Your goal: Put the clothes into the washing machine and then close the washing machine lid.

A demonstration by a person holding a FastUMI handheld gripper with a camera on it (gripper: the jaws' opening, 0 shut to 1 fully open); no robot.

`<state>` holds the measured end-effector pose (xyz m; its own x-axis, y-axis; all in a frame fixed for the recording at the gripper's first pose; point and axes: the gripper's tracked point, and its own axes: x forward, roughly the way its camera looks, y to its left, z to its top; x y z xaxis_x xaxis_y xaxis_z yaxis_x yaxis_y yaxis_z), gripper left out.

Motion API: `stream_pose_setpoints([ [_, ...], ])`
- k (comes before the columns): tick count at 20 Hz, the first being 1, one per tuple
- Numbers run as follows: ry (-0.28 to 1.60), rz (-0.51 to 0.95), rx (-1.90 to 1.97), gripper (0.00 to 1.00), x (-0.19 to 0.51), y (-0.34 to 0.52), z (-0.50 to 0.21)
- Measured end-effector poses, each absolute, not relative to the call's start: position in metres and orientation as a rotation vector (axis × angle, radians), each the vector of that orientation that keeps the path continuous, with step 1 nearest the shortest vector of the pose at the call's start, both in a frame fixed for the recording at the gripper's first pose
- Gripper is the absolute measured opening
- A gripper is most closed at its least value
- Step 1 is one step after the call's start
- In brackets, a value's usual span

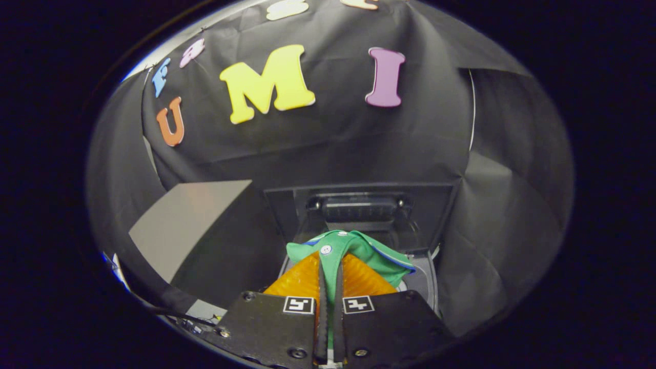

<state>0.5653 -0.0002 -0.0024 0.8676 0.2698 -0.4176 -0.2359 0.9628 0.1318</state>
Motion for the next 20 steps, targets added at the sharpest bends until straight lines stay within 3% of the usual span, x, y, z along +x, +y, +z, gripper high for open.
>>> stream_pose_setpoints([
  [20, 0.816, 0.158, 0.078, 0.08, 0.623, 0.005, -0.207],
])
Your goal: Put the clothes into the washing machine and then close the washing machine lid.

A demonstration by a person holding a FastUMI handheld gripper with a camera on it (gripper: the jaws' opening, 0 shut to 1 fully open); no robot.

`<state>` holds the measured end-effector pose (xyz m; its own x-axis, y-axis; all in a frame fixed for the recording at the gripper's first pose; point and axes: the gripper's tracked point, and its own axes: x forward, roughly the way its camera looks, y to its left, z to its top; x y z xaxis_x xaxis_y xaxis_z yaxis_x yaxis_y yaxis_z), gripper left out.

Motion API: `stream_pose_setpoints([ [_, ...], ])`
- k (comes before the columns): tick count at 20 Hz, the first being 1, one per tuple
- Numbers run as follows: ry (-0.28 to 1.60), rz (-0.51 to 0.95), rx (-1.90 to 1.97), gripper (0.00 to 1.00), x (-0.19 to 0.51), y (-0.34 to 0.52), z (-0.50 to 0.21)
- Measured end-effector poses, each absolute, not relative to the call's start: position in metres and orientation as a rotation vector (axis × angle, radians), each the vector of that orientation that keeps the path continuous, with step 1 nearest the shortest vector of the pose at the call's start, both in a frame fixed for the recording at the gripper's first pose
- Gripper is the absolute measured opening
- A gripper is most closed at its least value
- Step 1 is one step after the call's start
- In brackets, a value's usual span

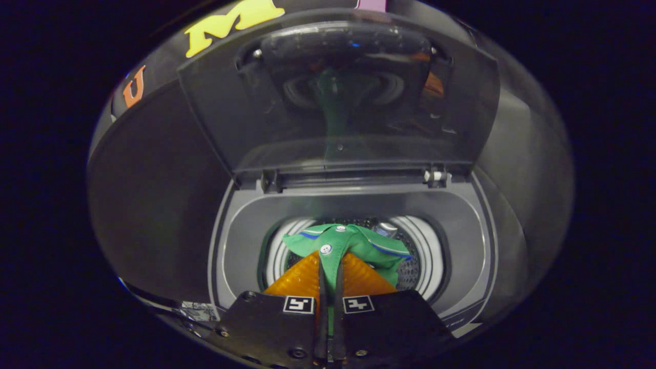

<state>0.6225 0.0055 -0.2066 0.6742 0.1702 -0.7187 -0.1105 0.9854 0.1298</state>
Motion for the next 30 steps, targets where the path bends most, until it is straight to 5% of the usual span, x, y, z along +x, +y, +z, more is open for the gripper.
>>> stream_pose_setpoints([
  [16, 1.041, 0.031, 0.130, 0.13, 0.618, 0.001, -0.285],
  [20, 1.013, 0.027, 0.121, 0.23, 0.618, -0.001, -0.279],
  [24, 0.971, 0.016, 0.101, 0.53, 0.618, -0.004, -0.270],
  [30, 0.933, 0.017, 0.070, 0.61, 0.615, -0.009, -0.258],
])
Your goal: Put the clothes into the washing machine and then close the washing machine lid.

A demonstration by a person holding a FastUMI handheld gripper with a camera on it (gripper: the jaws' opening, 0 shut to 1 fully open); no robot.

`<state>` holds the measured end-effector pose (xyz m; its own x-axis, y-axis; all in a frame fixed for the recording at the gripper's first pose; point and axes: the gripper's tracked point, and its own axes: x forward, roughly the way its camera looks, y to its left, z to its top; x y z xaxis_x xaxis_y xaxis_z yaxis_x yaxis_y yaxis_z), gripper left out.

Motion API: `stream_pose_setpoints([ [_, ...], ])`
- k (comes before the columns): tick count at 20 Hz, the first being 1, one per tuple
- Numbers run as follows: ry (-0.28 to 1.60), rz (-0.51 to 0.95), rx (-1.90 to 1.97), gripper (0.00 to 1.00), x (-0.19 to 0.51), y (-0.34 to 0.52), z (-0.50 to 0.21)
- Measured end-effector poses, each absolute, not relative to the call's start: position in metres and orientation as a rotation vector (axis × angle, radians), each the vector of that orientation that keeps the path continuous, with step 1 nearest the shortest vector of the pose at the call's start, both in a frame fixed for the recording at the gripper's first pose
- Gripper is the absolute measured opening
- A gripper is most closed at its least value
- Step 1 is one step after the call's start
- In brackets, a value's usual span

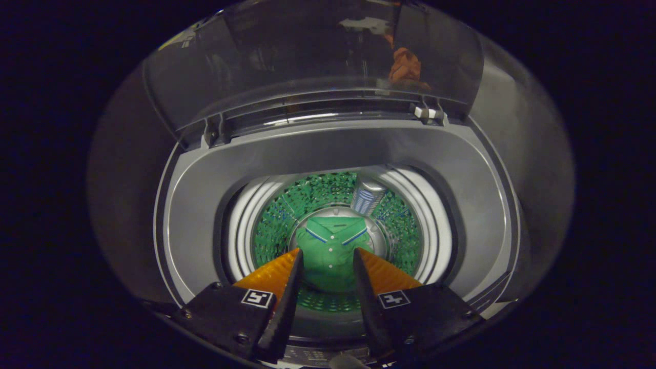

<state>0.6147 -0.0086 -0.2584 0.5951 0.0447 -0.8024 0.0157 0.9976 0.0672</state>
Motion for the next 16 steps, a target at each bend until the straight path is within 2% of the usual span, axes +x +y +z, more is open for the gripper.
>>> stream_pose_setpoints([
  [8, 0.807, 0.041, 0.003, 0.61, 0.618, -0.011, -0.215],
  [16, 0.653, 0.045, 0.022, 0.61, 0.627, -0.025, -0.139],
])
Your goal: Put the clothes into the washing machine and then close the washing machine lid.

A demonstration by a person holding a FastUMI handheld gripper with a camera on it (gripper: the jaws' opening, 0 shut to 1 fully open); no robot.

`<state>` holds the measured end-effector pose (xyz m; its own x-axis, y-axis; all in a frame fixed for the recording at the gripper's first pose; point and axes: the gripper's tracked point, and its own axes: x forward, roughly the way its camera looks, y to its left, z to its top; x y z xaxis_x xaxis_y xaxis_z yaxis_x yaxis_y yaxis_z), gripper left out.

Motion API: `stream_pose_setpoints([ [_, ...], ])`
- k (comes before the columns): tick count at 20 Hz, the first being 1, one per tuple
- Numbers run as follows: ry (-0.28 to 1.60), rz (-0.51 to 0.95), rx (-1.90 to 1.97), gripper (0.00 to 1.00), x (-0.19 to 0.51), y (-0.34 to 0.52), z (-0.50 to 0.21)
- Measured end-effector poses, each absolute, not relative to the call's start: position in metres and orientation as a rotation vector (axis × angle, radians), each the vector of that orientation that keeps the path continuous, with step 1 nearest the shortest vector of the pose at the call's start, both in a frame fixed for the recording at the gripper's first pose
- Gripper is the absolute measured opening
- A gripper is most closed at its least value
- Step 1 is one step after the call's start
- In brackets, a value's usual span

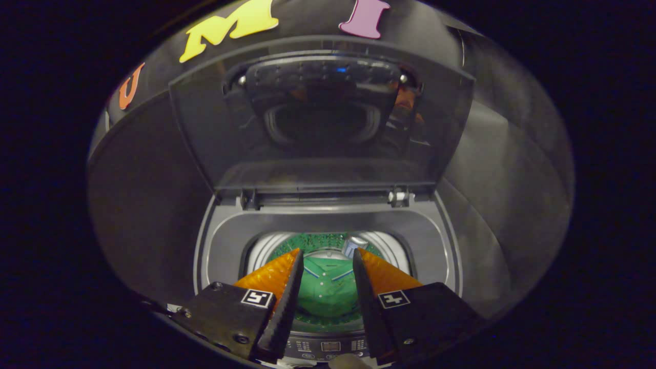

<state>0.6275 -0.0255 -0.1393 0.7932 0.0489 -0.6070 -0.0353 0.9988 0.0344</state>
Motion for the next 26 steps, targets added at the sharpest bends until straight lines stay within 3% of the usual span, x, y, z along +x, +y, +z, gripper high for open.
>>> stream_pose_setpoints([
  [11, 0.394, 0.083, 0.039, 0.62, 0.641, -0.035, -0.003],
  [19, 0.303, 0.083, 0.055, 0.63, 0.672, -0.034, 0.059],
  [26, 0.319, 0.058, 0.072, 0.63, 0.722, -0.029, 0.069],
])
